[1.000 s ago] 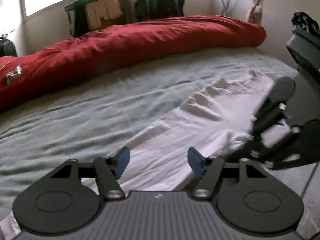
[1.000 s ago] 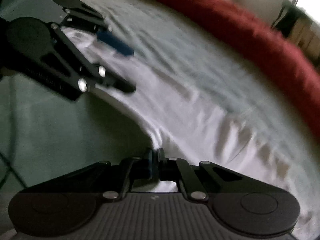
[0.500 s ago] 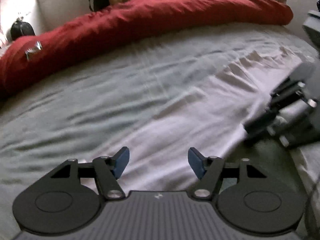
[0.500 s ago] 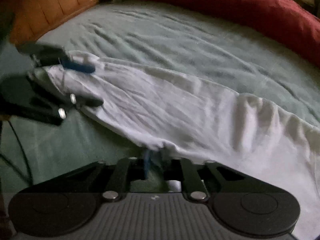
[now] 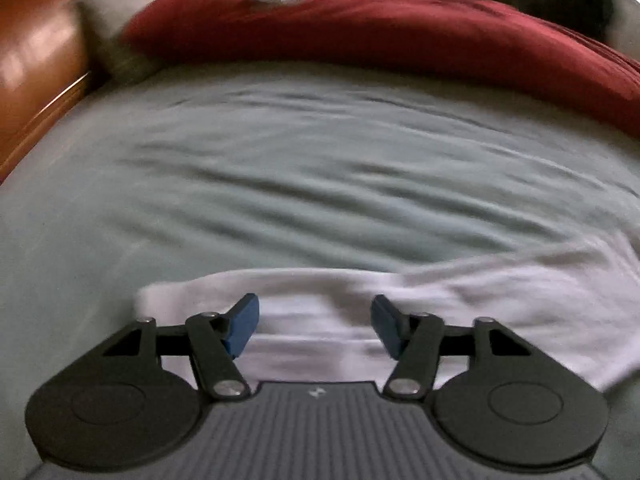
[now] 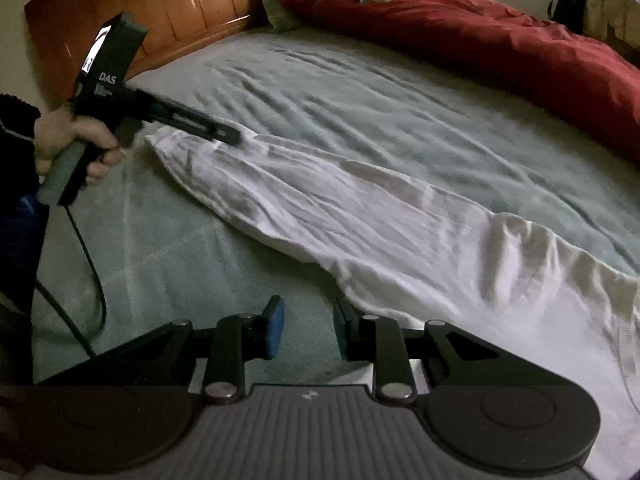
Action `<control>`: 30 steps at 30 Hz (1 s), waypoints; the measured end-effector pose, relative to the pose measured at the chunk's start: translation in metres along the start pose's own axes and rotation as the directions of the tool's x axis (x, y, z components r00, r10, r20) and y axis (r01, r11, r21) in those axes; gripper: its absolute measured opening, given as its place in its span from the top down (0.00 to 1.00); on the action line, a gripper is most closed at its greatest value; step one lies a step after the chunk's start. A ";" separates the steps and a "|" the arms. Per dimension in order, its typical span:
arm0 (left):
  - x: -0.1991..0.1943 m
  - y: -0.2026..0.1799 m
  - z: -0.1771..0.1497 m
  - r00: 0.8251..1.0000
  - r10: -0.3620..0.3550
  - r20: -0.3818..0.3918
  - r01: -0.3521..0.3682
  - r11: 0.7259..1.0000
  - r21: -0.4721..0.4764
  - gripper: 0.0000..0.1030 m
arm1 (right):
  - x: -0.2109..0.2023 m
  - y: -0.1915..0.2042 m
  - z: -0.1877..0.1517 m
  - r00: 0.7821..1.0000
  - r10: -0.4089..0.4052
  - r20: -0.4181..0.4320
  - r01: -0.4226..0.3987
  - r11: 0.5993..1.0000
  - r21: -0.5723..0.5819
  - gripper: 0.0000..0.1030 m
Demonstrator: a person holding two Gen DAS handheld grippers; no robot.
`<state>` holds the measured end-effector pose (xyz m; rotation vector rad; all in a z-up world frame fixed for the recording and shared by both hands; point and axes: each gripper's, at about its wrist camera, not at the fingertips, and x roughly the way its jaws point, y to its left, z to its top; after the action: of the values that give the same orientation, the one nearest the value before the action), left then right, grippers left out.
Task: Fold clothes
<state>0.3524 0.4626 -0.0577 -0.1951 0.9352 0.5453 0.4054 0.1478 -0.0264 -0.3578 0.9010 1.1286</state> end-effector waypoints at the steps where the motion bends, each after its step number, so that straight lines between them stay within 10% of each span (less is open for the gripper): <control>1: -0.002 0.003 0.000 0.999 -0.038 -0.002 0.037 0.999 -0.025 0.42 | 0.000 -0.002 0.000 1.000 -0.002 0.000 0.002 1.000 0.005 0.71; 7: 0.002 -0.030 -0.010 0.964 -0.260 -0.051 0.263 0.962 0.072 0.38 | 0.008 -0.006 0.005 1.000 -0.014 0.009 0.014 1.000 0.004 0.71; 13: 0.039 -0.028 0.001 0.997 -0.082 0.014 0.080 0.989 0.122 0.31 | 0.011 -0.003 0.011 0.999 -0.044 0.018 0.044 0.999 -0.017 0.71; 21: -0.001 -0.019 0.000 0.984 -0.172 0.052 0.167 0.983 0.081 0.34 | 0.001 -0.009 0.012 0.996 -0.075 0.045 0.074 0.997 0.033 0.69; 30: 0.006 0.027 -0.025 1.000 0.021 -0.008 -0.021 0.999 0.034 0.35 | 0.009 -0.017 0.019 0.993 -0.105 0.050 0.098 0.987 0.127 0.62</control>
<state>0.3230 0.4773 -0.0752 -0.1575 0.9549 0.5482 0.4303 0.1584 -0.0249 -0.2659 0.8886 0.9792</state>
